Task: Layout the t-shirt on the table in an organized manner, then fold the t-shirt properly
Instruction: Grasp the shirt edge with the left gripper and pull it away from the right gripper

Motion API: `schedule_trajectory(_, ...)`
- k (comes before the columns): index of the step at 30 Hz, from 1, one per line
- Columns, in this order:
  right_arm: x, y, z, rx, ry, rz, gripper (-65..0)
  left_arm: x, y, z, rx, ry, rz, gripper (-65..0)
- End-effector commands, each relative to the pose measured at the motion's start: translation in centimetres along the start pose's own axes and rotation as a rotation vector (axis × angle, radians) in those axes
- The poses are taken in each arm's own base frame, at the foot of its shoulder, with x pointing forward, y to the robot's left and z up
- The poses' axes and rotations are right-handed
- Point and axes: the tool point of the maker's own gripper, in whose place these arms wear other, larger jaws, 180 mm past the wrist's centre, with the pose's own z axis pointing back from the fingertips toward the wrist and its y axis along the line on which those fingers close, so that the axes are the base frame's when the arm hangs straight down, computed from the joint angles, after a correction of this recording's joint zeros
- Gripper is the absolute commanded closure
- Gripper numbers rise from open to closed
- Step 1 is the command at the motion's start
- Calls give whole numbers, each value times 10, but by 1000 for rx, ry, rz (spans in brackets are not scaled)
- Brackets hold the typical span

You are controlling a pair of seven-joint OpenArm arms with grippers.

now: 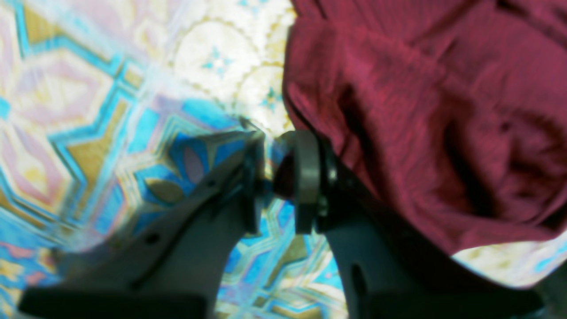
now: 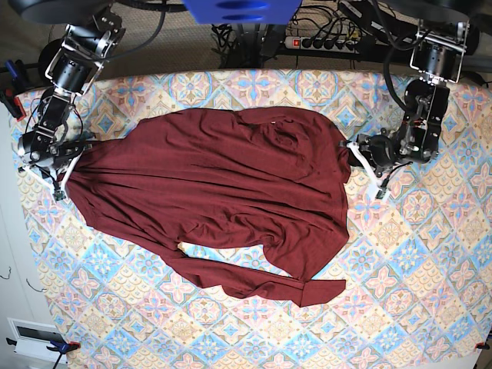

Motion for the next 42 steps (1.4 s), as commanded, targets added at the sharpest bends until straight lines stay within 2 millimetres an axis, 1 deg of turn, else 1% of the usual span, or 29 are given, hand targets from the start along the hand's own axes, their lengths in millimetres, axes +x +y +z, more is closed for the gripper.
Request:
schedule_trajectory(1, 13, -18, 8, -44, -35, -1, -3, -19, -33, -5, -109, 76, -25, -115)
schedule_trajectory(3, 13, -18, 8, -44, -35, -1, -3, -45, -44, -5, -128, 140, -77, -111)
schedule_trajectory(7, 13, -18, 8, -44, -35, -1, -3, -82, -73, -4, -188, 221, -150, -108)
schedule_trajectory(8, 13, -18, 8, -44, -35, -1, -3, -91, -72, 0, -188, 248, -166, -108)
schedule_trajectory(10, 13, -18, 8, -44, -35, -1, -3, -106, -81, 10, -208, 300, -192, -108)
schedule_trajectory(13, 13, -18, 8, -44, -35, -1, -3, -117, -97, 22, -244, 326, -226, -108)
schedule_trajectory(16, 13, -18, 8, -43, -35, 0, -3, -120, -109, 32, -270, 320, -256, -108)
schedule_trajectory(18, 13, -18, 8, -43, -35, 0, -3, -128, -105, 38, -262, 337, -267, -108)
schedule_trajectory(22, 13, -18, 8, -43, -35, 0, -3, -127, -103, 39, -258, 334, -269, -108)
schedule_trajectory(25, 13, -18, 8, -43, -35, 0, -3, -110, -100, 46, -246, 277, -260, -107)
schedule_trajectory(29, 13, -18, 8, -43, -35, 0, -3, -87, -102, 67, -230, 165, -255, -107)
schedule_trajectory(31, 13, -18, 8, -43, -35, 0, -3, -77, -101, 74, -221, 126, -258, -107)
schedule_trajectory(35, 13, -18, 8, -43, -35, 0, -3, -53, -85, 82, -175, 51, -231, -107)
schedule_trajectory(36, 13, -18, 8, -43, -35, 2, -3, -45, -81, 85, -169, 29, -218, -107)
schedule_trajectory(38, 13, -18, 8, -43, -35, 2, -3, -17, -79, 90, -175, -52, -187, -109)
schedule_trajectory(39, 13, -18, 8, -43, -35, 2, -3, -7, -74, 92, -171, -81, -164, -114)
schedule_trajectory(42, 13, -17, 7, -41, -34, 3, -3, 27, -46, 92, -132, -162, -74, -116)
